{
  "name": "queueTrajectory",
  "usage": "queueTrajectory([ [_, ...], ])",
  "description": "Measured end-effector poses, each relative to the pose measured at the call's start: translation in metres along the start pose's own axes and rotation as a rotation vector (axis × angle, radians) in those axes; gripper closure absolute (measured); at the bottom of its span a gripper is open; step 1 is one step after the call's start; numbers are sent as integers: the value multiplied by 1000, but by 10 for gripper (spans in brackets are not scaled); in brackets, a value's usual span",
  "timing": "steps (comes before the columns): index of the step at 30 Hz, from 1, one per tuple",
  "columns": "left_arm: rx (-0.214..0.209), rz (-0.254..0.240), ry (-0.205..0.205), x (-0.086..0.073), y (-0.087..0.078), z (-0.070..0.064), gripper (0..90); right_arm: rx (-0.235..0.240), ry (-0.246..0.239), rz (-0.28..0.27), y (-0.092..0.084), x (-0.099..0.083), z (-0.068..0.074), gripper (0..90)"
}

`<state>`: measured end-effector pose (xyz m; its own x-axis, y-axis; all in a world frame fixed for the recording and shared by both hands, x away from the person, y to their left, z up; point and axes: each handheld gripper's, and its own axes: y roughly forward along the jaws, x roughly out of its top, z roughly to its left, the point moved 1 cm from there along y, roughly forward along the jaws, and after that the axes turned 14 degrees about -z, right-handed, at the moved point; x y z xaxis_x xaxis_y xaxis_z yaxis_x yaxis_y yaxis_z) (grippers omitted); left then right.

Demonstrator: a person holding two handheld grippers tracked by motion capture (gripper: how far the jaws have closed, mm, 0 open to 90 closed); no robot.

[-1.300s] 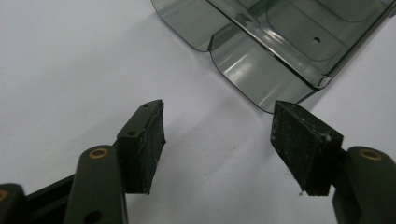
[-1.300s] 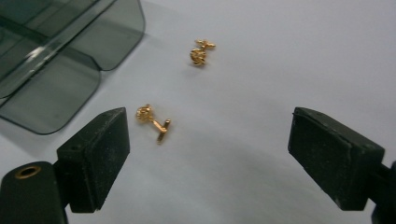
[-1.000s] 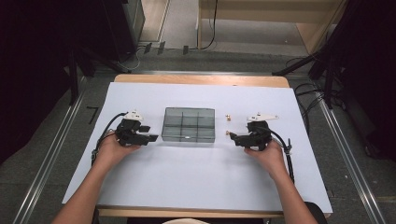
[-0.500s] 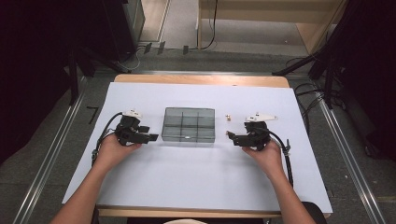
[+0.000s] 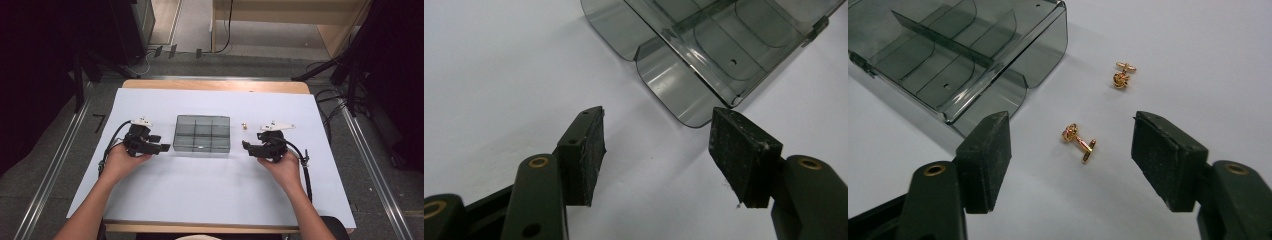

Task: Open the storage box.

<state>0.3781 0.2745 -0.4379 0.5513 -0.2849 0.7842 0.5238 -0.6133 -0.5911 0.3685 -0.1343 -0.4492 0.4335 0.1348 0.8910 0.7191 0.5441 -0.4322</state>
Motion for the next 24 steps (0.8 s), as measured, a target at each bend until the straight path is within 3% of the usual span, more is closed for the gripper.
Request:
queueTrajectory([
  [9, -14, -9, 18, 2, -5, -9, 382, -9, 4, -18, -10, 3, 14, 401],
  [18, -26, -15, 23, 2, -6, -16, 378, 20, 21, -37, -15, 4, 36, 452],
  [24, -29, -17, 31, 1, -5, -19, 376, 20, 1, -52, -16, 5, 48, 478],
])
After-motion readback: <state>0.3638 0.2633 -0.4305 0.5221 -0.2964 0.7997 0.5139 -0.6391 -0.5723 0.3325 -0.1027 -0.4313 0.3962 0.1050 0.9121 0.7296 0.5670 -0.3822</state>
